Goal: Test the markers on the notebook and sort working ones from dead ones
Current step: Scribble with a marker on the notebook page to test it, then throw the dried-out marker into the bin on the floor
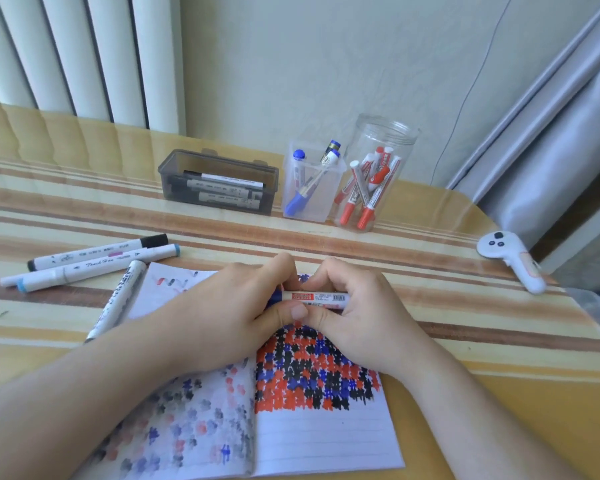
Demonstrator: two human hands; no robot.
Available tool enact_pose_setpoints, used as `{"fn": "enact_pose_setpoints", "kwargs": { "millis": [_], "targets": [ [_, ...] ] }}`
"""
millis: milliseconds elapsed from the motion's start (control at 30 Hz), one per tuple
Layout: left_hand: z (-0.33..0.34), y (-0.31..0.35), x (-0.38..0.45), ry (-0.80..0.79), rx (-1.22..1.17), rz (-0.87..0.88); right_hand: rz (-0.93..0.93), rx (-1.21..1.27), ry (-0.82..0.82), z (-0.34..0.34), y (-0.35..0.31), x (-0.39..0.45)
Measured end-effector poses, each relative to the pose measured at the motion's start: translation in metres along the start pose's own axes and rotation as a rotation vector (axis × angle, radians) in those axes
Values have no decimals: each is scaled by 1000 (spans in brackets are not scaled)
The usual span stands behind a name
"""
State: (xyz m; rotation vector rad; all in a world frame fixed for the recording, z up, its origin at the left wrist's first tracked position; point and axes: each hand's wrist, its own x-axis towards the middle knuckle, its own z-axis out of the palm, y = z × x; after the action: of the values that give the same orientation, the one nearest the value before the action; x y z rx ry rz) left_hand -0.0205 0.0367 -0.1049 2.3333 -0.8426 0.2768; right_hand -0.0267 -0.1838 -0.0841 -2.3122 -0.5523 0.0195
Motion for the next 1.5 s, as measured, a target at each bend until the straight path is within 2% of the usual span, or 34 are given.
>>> {"fn": "enact_pose_setpoints", "kwargs": {
  "millis": [100, 333, 433, 533, 633, 733, 900, 1033, 1100, 1167, 1267, 1333, 1367, 1400, 1433, 1500],
  "targets": [
    [4, 0, -1, -38, 19, -7, 57, -90, -24, 0, 6, -1],
    [-7, 2, 3, -153, -80, -177, 121, 144, 36, -2, 5, -5],
    [-9, 4, 4, -160, -179, -231, 104, -13, 20, 5, 0, -7],
    [-7, 14, 5, -203, -74, -269, 90, -138, -47, -1, -6, -17],
    [1, 39, 16, -299, 145, -208, 89, -222, -46, -19, -6, -48],
    [17, 102, 30, -346, 164, -114, 158, -128, 43, -40, 1, -111],
    [80, 233, 27, -233, -308, 23, 204, 253, 322, -93, 28, -257],
    [161, 323, 2, -308, -649, 37, 283, 471, 707, -104, 54, -378],
    [211, 351, -17, -378, -669, 27, 376, 616, 908, -89, 75, -428],
    [262, 361, -50, -508, -529, 30, 535, 706, 1029, -61, 102, -470],
    [323, 335, -123, -880, -118, 45, 868, 742, 961, 20, 150, -529],
    [341, 316, -160, -1149, 177, 141, 1110, 753, 788, 84, 179, -573],
    [345, 313, -167, -1182, 260, 203, 1233, 731, 661, 116, 188, -598],
    [345, 314, -167, -1138, 260, 246, 1345, 703, 575, 144, 195, -625],
    [342, 316, -164, -1061, 202, 242, 1437, 704, 564, 169, 200, -650],
    [330, 318, -159, -937, 72, 158, 1601, 812, 658, 195, 192, -685]
  ]
}}
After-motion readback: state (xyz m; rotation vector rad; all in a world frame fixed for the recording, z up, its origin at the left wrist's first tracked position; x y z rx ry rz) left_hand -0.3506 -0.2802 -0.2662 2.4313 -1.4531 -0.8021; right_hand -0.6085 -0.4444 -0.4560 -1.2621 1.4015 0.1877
